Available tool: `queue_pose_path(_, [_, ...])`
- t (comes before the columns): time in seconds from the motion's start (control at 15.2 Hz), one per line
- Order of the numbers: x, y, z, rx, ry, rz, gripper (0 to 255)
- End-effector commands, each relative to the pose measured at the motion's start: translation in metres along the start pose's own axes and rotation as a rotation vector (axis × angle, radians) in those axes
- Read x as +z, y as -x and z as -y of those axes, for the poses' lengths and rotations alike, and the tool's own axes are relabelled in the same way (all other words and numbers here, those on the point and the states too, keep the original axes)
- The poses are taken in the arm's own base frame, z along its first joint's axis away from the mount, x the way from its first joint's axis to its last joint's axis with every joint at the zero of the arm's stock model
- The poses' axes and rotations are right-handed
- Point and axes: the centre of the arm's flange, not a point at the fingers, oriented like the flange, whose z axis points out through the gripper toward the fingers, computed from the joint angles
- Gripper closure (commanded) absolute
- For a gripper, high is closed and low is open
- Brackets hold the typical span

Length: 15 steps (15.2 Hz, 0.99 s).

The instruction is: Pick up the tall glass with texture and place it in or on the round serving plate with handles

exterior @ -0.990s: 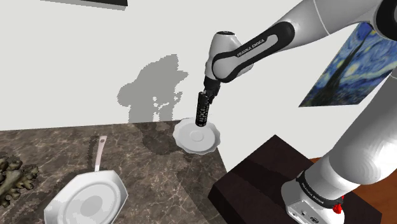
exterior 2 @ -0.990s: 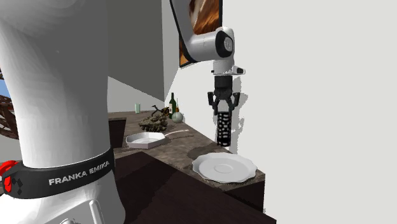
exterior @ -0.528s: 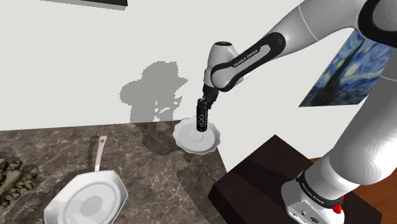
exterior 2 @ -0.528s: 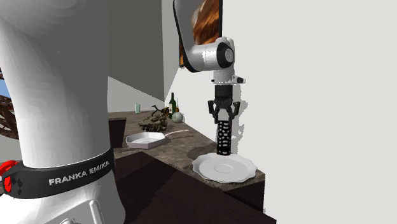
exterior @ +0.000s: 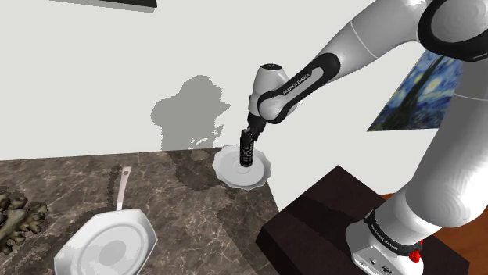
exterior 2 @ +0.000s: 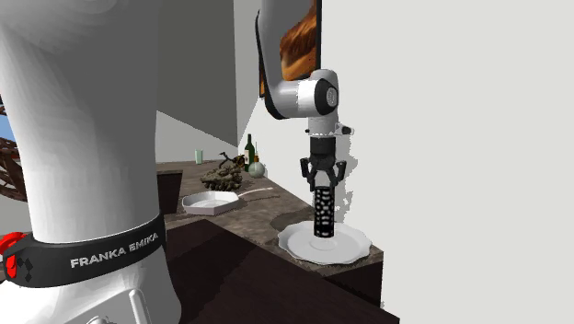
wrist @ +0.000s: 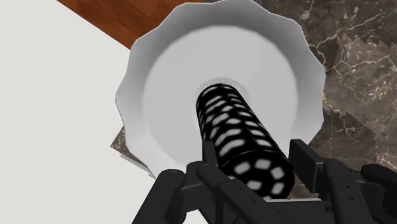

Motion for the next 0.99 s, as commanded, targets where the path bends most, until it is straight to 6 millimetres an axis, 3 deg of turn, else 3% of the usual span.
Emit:
queue_pose_path(0.0, [0.011, 0.000, 0.000, 0.000, 0.000, -0.001, 255])
queue_pose_path(0.2, [0.028, 0.000, 0.000, 0.000, 0.000, -0.001, 255])
queue_pose_path(0.73, [0.028, 0.000, 0.000, 0.000, 0.000, -0.001, 255])
queue_pose_path(0.79, [0.028, 0.000, 0.000, 0.000, 0.000, -0.001, 0])
queue_pose_path(0.92, [0.028, 0.000, 0.000, 0.000, 0.000, -0.001, 0])
